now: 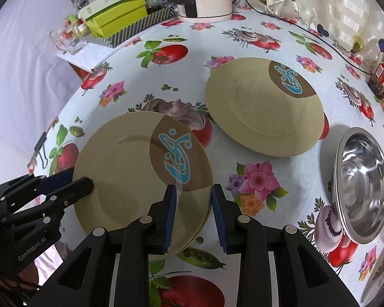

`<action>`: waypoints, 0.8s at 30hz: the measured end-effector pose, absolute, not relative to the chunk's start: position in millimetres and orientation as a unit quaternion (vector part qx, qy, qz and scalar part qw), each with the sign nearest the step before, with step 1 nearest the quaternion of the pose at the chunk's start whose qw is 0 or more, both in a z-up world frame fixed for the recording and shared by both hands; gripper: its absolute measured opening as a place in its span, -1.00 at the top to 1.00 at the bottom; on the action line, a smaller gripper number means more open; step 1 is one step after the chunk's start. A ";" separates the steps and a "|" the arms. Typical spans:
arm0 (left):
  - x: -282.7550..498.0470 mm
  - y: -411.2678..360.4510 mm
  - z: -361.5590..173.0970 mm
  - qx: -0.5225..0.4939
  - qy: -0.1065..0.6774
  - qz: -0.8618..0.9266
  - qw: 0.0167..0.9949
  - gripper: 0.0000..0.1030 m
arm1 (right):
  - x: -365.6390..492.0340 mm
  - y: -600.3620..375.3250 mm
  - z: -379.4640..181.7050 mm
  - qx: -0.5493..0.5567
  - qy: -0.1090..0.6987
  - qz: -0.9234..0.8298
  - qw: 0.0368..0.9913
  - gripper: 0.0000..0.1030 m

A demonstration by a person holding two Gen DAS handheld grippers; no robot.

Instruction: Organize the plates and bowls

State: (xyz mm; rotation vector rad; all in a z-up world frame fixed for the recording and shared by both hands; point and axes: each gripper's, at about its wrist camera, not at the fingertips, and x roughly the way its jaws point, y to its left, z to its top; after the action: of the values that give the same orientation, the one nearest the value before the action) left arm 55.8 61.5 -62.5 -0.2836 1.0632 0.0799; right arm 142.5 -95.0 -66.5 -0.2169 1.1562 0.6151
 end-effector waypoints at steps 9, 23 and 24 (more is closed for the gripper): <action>56.9 66.4 -55.7 -0.134 0.484 0.035 0.864 0.47 | 134.8 -98.3 -58.7 -0.112 0.518 0.283 0.799 0.43; 56.9 63.4 -50.1 -0.128 0.476 0.036 0.869 0.47 | 121.7 -110.3 -34.4 -0.119 0.480 0.273 0.825 0.42; 57.2 63.5 -49.1 -0.128 0.475 0.036 0.870 0.47 | 120.3 -111.8 -30.5 -0.120 0.474 0.271 0.829 0.41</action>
State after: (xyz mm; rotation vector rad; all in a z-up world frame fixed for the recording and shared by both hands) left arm 57.2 63.5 -49.1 -0.2674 0.9944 0.0758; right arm 120.3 -111.8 -30.5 -0.2542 1.0059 0.5762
